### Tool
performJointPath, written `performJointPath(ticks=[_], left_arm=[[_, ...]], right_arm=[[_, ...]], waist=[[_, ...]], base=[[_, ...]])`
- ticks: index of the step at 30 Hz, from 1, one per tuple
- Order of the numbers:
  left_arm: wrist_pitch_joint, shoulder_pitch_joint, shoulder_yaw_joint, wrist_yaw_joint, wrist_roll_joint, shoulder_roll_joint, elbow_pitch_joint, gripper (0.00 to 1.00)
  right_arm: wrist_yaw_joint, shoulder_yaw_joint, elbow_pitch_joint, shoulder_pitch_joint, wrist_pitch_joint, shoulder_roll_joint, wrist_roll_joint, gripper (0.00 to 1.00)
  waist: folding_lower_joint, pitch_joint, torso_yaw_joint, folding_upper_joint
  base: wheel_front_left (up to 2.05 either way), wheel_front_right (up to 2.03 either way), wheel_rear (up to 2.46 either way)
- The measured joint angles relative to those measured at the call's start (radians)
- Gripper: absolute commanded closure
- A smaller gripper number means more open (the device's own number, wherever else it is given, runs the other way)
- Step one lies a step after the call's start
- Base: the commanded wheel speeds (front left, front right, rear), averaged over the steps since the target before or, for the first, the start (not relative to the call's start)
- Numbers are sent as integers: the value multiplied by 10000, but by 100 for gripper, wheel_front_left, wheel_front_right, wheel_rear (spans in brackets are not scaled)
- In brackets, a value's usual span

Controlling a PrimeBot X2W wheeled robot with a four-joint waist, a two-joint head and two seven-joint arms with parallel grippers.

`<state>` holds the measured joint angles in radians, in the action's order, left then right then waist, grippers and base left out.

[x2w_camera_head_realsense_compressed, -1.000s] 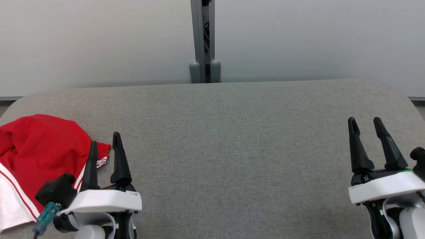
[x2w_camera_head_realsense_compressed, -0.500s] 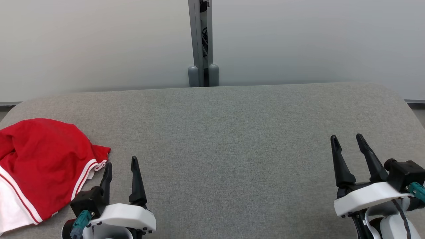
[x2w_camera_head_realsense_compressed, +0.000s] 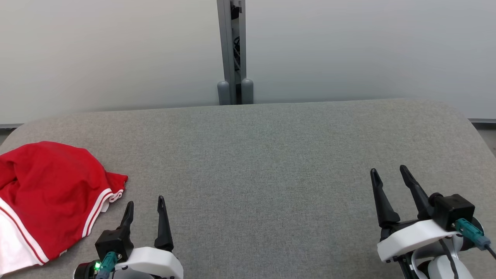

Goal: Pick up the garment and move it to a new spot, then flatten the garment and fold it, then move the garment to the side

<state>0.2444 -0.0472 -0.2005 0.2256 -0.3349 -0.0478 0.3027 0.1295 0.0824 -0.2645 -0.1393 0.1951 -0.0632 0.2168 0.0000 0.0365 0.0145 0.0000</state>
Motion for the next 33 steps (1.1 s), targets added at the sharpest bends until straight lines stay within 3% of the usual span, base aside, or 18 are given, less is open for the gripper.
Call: performJointPath(ticks=[22,33], left_arm=[[134,24,71,286,1471,0,59,0],[159,22,182,307,1590,-2,56,0]], right_arm=[[2,589,-190,-225,614,-29,-1430,0],[4,924,-134,-237,692,-40,-1279,0]], waist=[[0,3,-28,0],[0,-88,-702,0]], base=[[0,0,0],[0,0,0]])
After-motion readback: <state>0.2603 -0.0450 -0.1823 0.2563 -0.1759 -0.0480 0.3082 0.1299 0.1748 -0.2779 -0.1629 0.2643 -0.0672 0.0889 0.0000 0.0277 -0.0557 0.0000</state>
